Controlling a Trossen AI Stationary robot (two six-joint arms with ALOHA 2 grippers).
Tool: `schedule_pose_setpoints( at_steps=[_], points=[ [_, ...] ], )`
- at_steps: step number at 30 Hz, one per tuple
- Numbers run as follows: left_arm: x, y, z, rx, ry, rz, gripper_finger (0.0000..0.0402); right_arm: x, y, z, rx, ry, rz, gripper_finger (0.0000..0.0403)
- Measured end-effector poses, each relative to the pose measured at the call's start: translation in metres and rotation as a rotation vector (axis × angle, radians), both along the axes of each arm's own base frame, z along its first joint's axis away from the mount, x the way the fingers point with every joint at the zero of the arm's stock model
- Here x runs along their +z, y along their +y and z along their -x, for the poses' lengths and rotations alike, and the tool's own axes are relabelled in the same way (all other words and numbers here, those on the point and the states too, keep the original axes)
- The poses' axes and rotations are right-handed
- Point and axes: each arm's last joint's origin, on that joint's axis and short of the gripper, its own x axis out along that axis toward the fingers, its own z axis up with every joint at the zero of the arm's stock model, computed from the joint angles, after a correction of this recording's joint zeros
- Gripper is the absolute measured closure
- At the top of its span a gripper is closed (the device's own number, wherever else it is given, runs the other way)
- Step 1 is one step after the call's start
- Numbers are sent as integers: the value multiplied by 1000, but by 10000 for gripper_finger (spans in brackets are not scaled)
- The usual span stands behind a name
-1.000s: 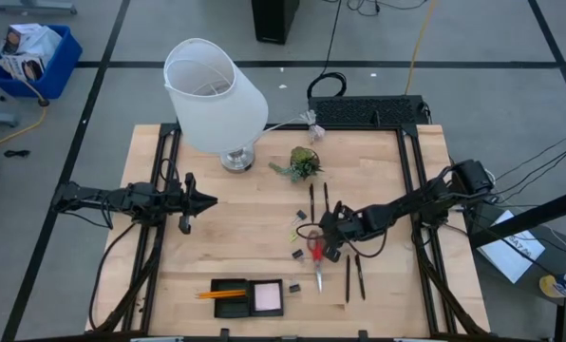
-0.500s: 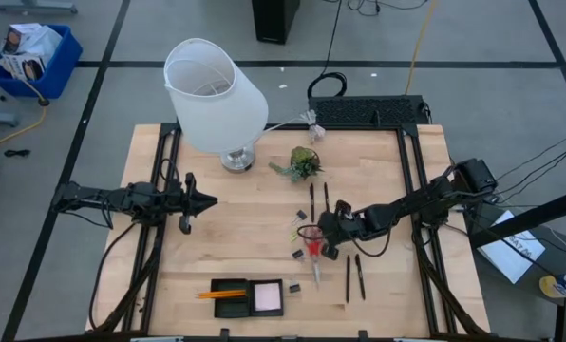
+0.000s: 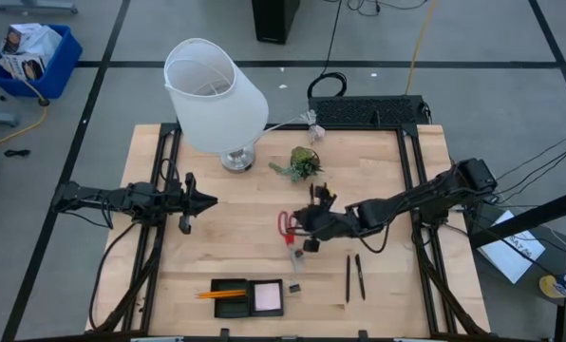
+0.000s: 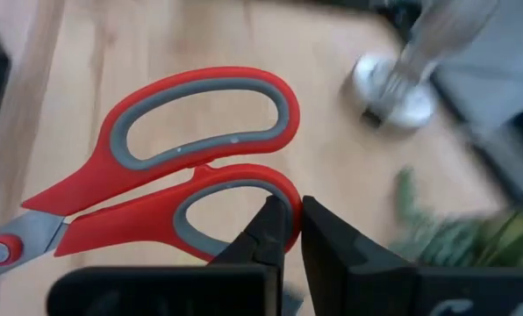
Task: Pick and place office supplies into organizer
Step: Put the red scissors into the mesh desk organizer
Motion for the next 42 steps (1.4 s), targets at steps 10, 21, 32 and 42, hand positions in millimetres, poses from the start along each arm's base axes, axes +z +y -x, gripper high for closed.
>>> schedule_pose_setpoints(
  at_steps=[10, 21, 32, 42],
  points=[
    [0, 0, 0, 0, 1, 0, 360, 31, 6, -34, 187, -130, 187, 386],
    [0, 0, 0, 0, 1, 0, 360, 34, -5, -35, 122, -166, 120, 385],
    [25, 3, 4, 64, -275, 248, 360, 38, -6, -32, 55, -203, 2, 385],
    [61, 6, 24, -146, -723, 771, 360, 36, -17, -31, 37, -167, 21, 385]
  ],
)
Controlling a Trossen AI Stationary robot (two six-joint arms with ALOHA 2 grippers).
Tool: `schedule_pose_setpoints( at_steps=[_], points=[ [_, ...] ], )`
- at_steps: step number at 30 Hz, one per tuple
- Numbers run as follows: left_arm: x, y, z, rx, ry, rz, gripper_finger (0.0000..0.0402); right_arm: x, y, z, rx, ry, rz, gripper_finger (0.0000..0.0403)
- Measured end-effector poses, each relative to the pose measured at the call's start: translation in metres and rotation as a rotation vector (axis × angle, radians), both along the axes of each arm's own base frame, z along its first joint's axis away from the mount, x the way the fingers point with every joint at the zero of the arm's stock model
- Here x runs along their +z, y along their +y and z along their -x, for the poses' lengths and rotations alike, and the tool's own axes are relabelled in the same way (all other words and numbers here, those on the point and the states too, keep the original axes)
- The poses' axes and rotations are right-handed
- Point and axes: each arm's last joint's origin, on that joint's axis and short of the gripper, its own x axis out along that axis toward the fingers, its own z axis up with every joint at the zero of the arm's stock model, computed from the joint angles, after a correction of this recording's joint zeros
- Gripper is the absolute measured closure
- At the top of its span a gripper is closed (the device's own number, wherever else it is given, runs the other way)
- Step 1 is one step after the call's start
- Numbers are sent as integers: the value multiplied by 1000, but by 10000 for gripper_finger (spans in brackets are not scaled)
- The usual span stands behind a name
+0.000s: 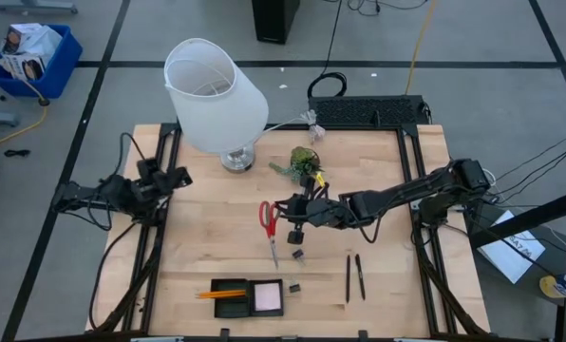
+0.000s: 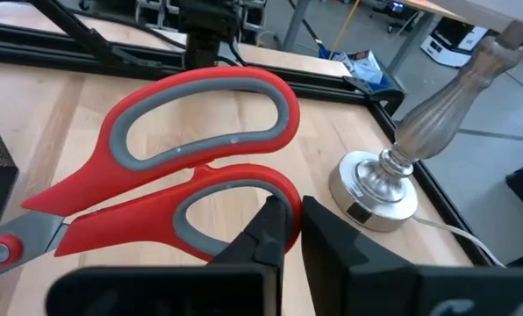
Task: Pick and place office supplies into organizer
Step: Put the red scissors into the mesh desk organizer
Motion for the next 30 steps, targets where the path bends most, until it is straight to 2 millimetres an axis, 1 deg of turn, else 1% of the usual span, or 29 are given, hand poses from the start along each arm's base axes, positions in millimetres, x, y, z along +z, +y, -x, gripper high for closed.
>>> schedule_pose_setpoints(
  at_steps=[2, 5, 8, 10, 13, 17, 19, 23, 25, 27, 30],
  points=[
    [0, 0, 0, -14, -7, 41, 360, 0, -3, -1, -8, -1, 2, 385],
    [-2, -1, -5, -41, 28, 52, 360, 0, -6, -1, -16, -1, 2, 385],
    [-5, -3, -13, -58, 83, 86, 360, 0, -5, -1, -14, -1, 1, 385],
    [-2, -5, -20, -51, 136, 105, 360, 0, -5, -1, -13, -1, 0, 385],
    [6, -10, -37, -80, 221, 138, 360, 0, -5, -1, -14, -1, 1, 385],
    [23, -20, -68, -150, 329, 130, 360, 0, -6, -1, -17, -1, 1, 385],
    [29, -24, -83, -172, 364, 161, 360, 0, -7, -1, -17, 0, 3, 385],
    [46, -24, -105, -161, 356, 245, 360, 0, -8, -1, -10, 10, 29, 385],
    [48, -23, -112, -212, 361, 299, 360, -1, -8, -1, -8, 22, 39, 385],
    [45, -21, -117, -271, 369, 373, 360, -2, -8, 0, -7, 41, 44, 385],
    [37, -20, -120, -304, 439, 402, 360, -5, -8, 2, -9, 73, 52, 385]
  ],
)
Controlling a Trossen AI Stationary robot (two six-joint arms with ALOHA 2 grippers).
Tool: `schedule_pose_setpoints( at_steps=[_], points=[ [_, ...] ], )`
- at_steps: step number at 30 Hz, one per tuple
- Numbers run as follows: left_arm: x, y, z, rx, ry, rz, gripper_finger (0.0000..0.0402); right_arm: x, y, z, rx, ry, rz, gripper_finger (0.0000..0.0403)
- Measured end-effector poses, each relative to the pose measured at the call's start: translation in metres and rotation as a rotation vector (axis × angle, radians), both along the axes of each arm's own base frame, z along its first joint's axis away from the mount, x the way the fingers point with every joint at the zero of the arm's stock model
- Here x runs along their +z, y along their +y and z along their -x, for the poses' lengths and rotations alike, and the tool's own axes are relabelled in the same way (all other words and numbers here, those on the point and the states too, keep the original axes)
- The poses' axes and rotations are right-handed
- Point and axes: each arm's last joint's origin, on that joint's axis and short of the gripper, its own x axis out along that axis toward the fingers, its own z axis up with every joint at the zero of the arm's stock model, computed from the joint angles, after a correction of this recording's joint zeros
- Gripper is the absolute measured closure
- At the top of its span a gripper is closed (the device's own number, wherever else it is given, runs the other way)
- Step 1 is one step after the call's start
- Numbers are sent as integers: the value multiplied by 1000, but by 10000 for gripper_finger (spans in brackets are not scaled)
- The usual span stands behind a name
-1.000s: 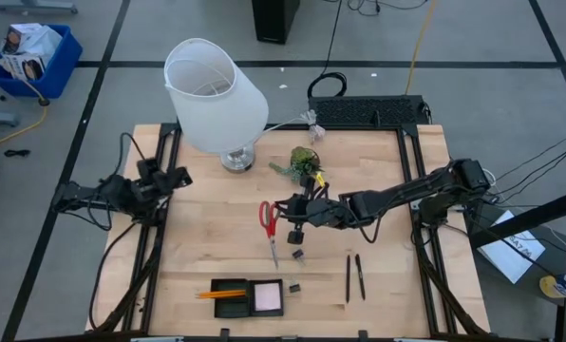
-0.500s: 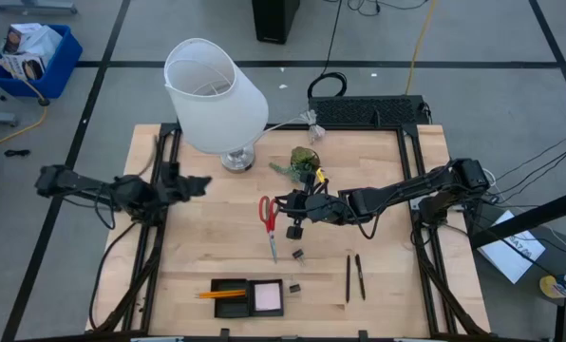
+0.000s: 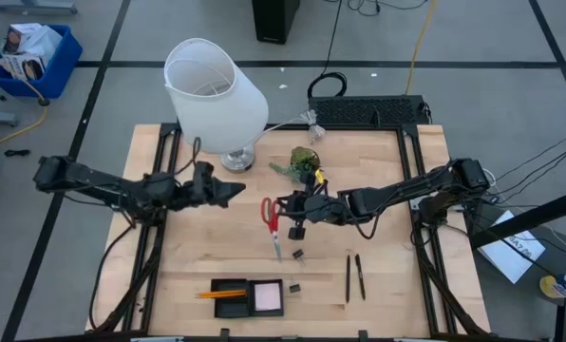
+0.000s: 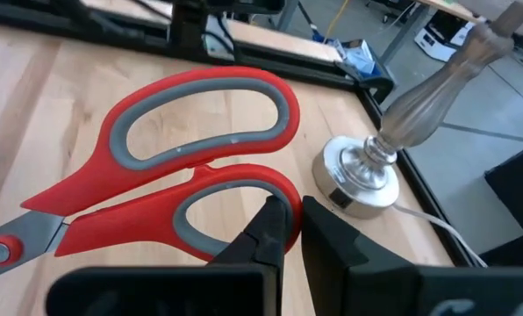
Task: Pick and place office supplies into organizer
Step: Put the red scissors into the mesh desk organizer
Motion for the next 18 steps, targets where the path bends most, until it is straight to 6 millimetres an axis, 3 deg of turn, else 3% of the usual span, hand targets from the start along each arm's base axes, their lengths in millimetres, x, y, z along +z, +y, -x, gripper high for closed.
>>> schedule_pose_setpoints(
  at_steps=[7, 18],
  points=[
    [-14, -5, -1, -30, 146, 10, 339, -1, 0, 1, -4, 14, 5, 385],
    [-32, -17, -7, -7, 274, 23, 195, -4, -3, 2, -6, 49, 6, 385]
  ],
)
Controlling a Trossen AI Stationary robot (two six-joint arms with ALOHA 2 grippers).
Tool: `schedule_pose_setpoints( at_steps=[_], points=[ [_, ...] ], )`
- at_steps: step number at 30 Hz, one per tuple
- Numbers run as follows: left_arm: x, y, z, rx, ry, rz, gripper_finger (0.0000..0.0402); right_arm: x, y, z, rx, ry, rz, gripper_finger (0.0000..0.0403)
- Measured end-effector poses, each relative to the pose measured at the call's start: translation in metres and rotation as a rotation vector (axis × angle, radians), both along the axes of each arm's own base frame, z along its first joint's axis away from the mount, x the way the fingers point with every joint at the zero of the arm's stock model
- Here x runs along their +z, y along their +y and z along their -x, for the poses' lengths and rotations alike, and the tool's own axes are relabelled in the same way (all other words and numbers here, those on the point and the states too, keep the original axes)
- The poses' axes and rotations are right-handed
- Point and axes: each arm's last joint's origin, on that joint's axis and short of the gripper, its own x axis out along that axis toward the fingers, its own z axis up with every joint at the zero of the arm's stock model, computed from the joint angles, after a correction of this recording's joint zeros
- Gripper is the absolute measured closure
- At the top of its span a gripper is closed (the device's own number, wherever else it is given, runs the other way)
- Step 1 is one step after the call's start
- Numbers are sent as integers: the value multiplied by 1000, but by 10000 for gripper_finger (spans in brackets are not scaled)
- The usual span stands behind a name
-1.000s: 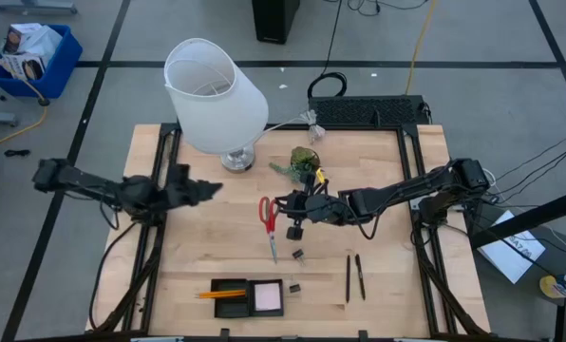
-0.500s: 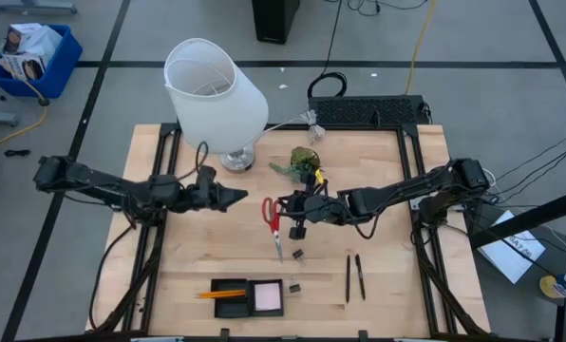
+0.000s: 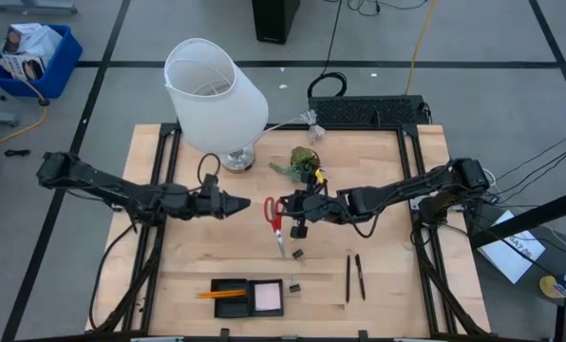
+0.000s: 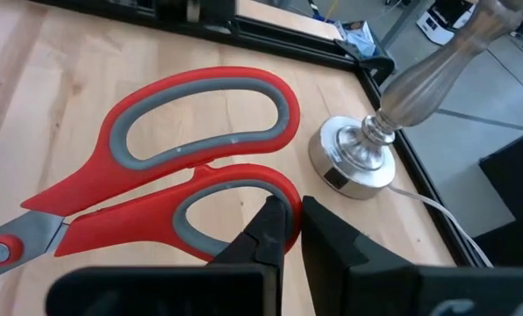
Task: Pick and place office supplies into organizer
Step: Put the red scissors into the mesh desk organizer
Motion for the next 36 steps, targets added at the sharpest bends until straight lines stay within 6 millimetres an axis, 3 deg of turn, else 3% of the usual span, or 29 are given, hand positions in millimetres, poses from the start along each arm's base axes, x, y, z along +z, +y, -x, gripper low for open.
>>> schedule_pose_setpoints(
  at_steps=[6, 13, 20, 31, 36],
  points=[
    [-7, -14, -24, -22, 43, -19, 184, 0, -1, 0, -2, 1, 1, 385],
    [4, -18, -42, -13, 46, -77, 192, -1, 1, 1, 5, 12, 6, 385],
    [4, -17, -59, -30, 157, -129, 192, -1, 3, 2, 18, 18, 7, 385],
    [4, -11, -62, -70, 169, -113, 195, 1, 11, 2, 38, -9, -1, 385],
    [3, -10, -62, -57, 171, -105, 232, 1, 15, 3, 50, -3, 0, 385]
  ],
)
